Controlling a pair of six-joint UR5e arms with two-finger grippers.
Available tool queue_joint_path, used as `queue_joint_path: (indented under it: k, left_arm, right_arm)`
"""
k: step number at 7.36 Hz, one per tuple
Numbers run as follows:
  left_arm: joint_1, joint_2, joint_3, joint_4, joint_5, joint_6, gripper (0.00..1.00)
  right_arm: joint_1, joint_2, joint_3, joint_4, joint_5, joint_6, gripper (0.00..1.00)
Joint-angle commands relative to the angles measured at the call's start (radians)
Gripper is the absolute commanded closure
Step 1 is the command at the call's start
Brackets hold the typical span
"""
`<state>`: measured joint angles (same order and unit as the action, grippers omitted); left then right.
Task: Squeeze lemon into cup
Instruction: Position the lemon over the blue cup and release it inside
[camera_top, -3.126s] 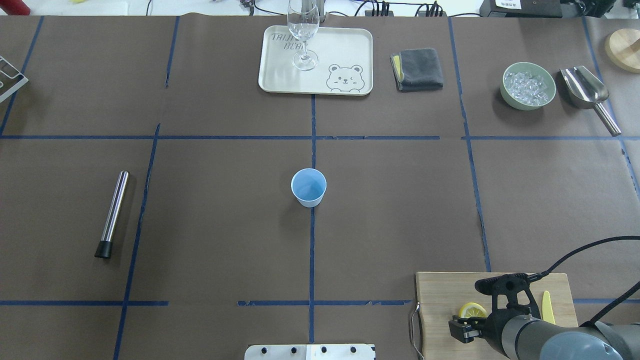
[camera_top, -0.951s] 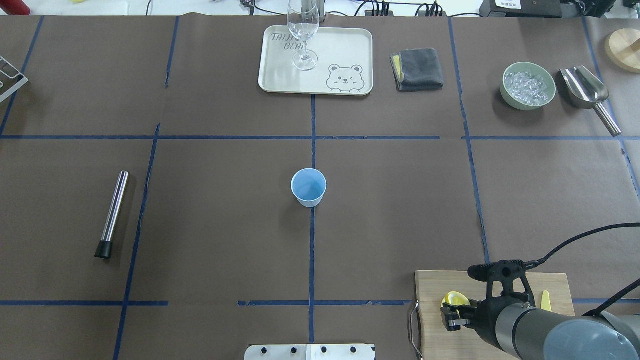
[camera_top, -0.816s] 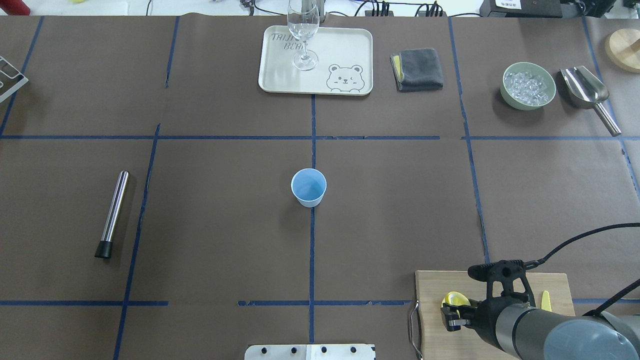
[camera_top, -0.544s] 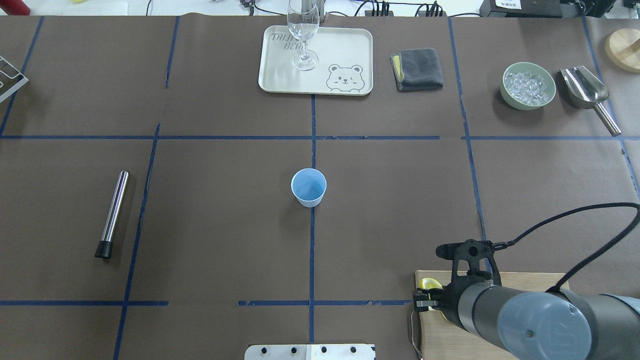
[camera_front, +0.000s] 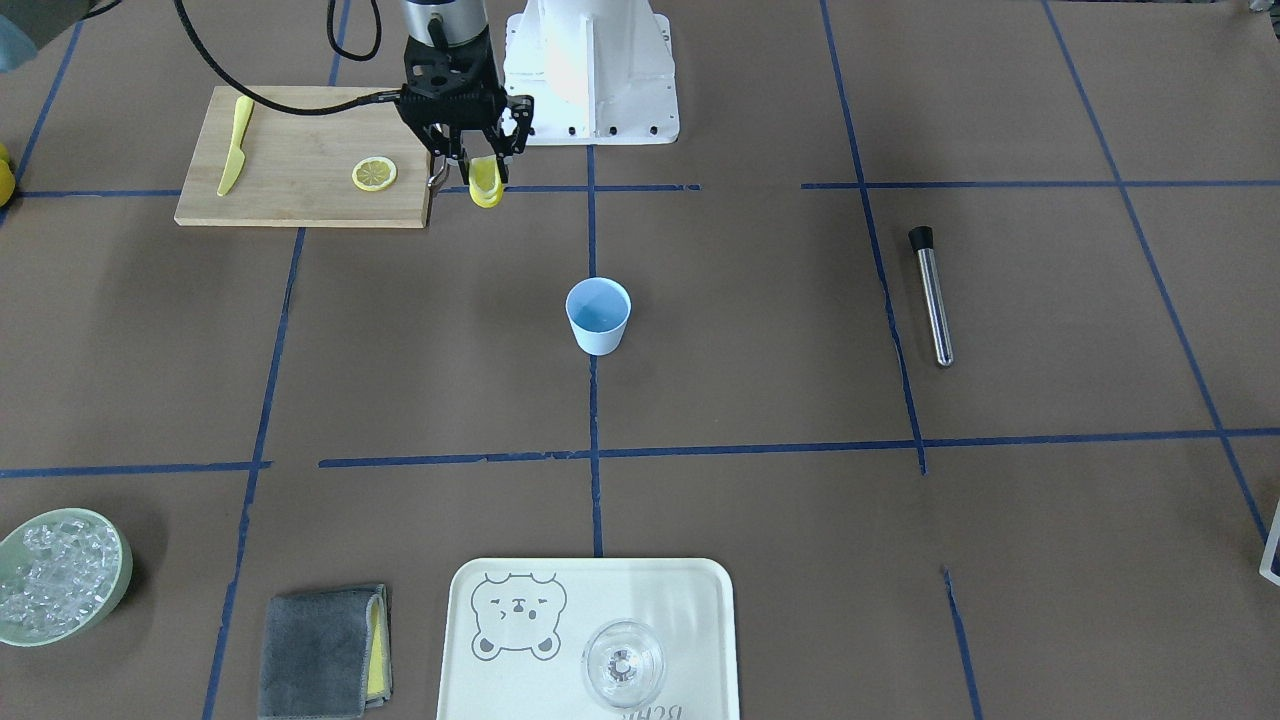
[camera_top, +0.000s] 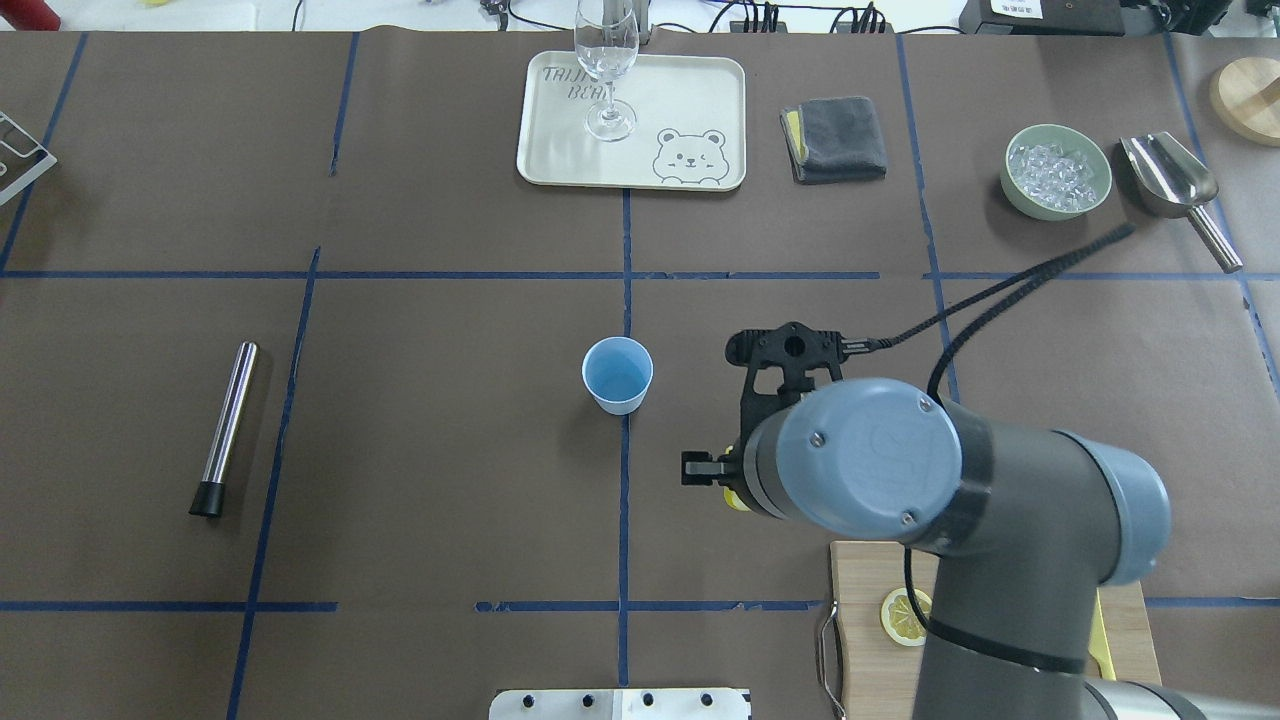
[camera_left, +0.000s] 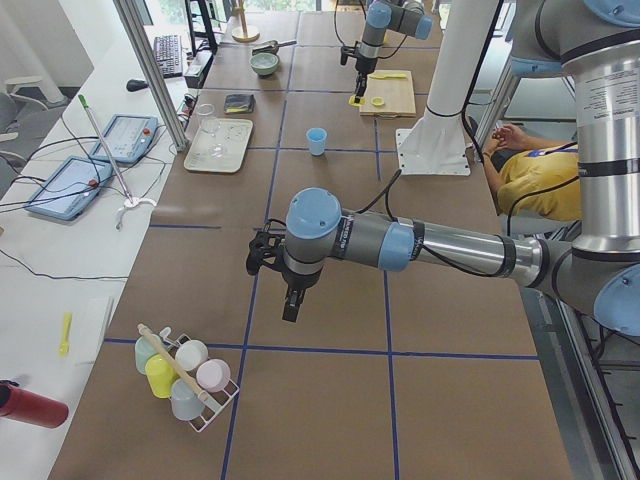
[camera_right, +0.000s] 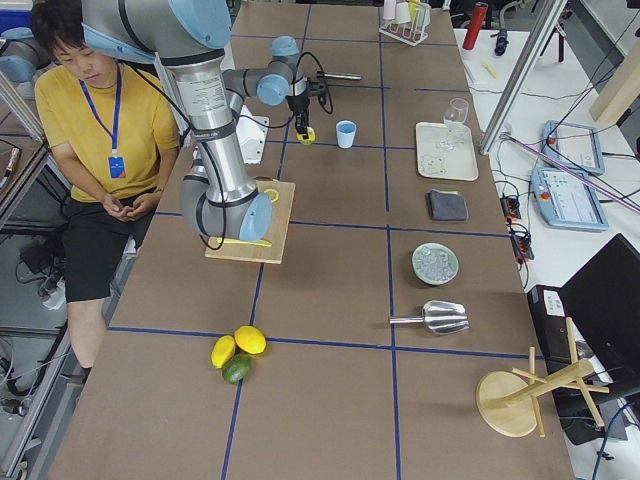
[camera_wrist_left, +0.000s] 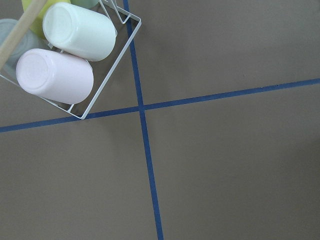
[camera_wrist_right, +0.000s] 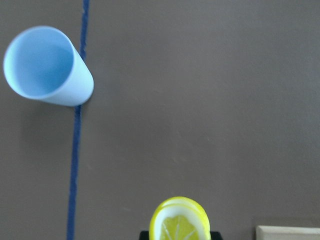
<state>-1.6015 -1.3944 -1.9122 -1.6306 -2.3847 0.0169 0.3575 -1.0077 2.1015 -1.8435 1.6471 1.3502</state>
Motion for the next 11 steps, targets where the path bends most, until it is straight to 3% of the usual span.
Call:
queue_joint_path:
  k: [1, 3, 4, 9, 10, 11]
  left_arm:
    - [0.000, 0.000, 0.004, 0.000, -0.001, 0.000, 0.00]
    - [0.000, 0.000, 0.005, 0.000, 0.001, 0.000, 0.00]
    - [0.002, 0.000, 0.005, 0.000, -0.001, 0.000, 0.00]
    - [0.002, 0.000, 0.010, 0.000, 0.001, 0.000, 0.00]
    - [0.002, 0.000, 0.010, 0.000, 0.001, 0.000, 0.00]
    - [0.002, 0.000, 0.009, 0.000, 0.001, 0.000, 0.00]
  right_arm:
    - [0.102, 0.208, -0.209, -0.022, 0.028, -0.042, 0.95]
    - [0.129, 0.340, -0.468, 0.094, 0.028, -0.051, 0.93]
    - [0.129, 0.351, -0.513, 0.125, 0.028, -0.051, 0.90]
    - [0.087, 0.330, -0.511, 0.119, 0.042, -0.049, 0.75]
    - [0.087, 0.328, -0.511, 0.119, 0.040, -0.049, 0.45]
    - [0.087, 0.328, -0.509, 0.119, 0.042, -0.052, 0.00]
